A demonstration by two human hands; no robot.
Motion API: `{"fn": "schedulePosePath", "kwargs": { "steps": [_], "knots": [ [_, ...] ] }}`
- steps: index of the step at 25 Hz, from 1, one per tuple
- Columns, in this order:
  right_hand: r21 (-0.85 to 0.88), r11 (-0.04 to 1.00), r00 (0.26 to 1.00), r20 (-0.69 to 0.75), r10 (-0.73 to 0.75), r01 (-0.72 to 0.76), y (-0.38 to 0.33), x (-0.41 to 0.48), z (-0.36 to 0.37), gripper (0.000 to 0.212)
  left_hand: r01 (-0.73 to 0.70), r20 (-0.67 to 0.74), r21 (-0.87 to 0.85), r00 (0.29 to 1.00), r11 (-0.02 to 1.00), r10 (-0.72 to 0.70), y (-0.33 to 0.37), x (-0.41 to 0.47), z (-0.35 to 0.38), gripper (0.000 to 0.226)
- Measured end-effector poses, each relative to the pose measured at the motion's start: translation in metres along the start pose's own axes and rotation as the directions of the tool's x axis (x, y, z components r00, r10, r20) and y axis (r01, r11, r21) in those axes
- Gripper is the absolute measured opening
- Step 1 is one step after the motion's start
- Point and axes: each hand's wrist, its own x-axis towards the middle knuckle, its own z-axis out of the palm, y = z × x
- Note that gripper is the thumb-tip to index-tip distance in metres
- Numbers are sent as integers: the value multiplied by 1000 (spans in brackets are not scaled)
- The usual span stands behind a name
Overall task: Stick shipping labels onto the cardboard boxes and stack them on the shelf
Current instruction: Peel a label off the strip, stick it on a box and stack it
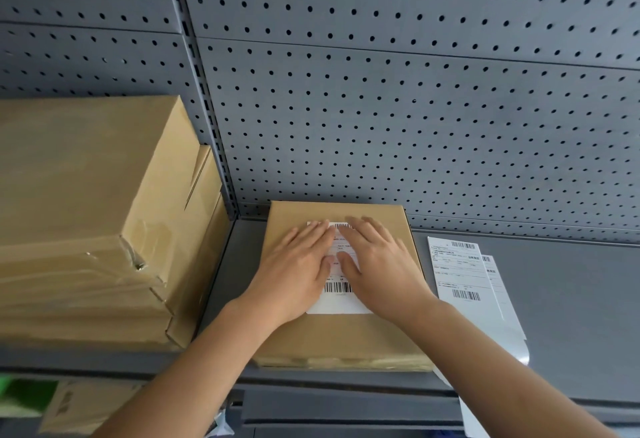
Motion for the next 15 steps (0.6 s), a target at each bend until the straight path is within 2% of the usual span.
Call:
{"fn": "schedulePosePath", "kwargs": {
  "steps": [5,15],
  "knots": [
    [-69,998,996,88,-9,15,0,3,14,69,-13,11,26,1000,1000,12,-7,3,2,57],
    [-55,989,969,196,148,-139,15,-7,4,65,97,22,34,995,995,-98,-20,-5,-6,60]
  ]
}}
